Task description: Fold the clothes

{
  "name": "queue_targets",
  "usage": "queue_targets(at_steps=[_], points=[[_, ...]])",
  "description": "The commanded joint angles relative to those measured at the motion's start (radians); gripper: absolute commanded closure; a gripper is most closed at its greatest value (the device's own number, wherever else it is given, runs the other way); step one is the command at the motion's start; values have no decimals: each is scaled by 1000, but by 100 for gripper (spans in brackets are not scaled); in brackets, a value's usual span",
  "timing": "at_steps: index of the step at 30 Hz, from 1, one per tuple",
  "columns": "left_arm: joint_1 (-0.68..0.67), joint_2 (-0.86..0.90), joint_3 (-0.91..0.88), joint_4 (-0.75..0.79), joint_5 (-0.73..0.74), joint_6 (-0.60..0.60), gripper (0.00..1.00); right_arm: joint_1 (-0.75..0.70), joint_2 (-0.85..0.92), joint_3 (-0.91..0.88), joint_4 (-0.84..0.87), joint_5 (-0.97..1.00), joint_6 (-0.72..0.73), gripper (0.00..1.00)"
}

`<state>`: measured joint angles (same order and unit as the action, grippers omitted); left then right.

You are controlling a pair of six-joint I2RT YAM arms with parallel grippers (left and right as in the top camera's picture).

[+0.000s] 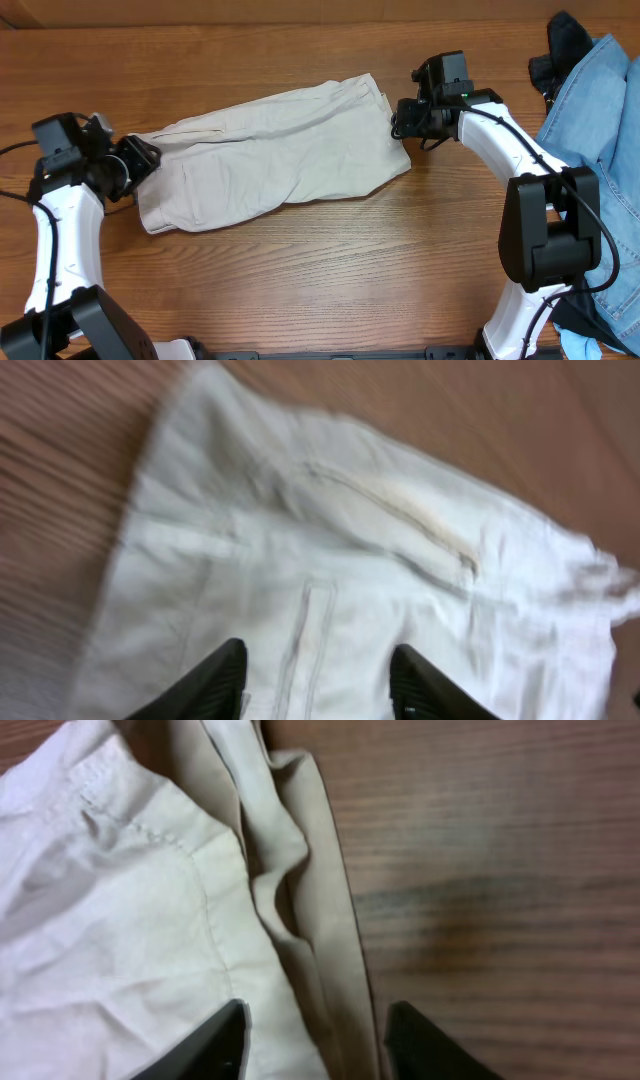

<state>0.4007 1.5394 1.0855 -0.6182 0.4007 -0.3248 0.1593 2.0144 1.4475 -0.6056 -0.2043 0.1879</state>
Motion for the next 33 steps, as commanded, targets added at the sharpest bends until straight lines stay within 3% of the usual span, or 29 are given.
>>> queue_targets(at_steps=[1,10,22,25,26,28,33], points=[[-61,6,-5,-29,10,86,49,-2,-2,24,-8,10,-4,35],[-211,85,-29,-45,-115,93,48,-2,14,23,-102,-67,-78,11],[-225,184,-29,-94,-146,93,45,-2,97,-8,-124,-202,-174,13],[-225,193,-29,-104,-146,93,44,-1,104,-8,-146,-202,-174,41],[-225,194,-29,-107,-147,93,43,-2,104,-8,-156,-201,-178,66],[-225,194,-29,-111,-153,93,41,-2,104,-8,-185,-201,-193,96],[-225,194,-29,-144,-237,93,38,-3,103,-8,-338,-192,-192,96]])
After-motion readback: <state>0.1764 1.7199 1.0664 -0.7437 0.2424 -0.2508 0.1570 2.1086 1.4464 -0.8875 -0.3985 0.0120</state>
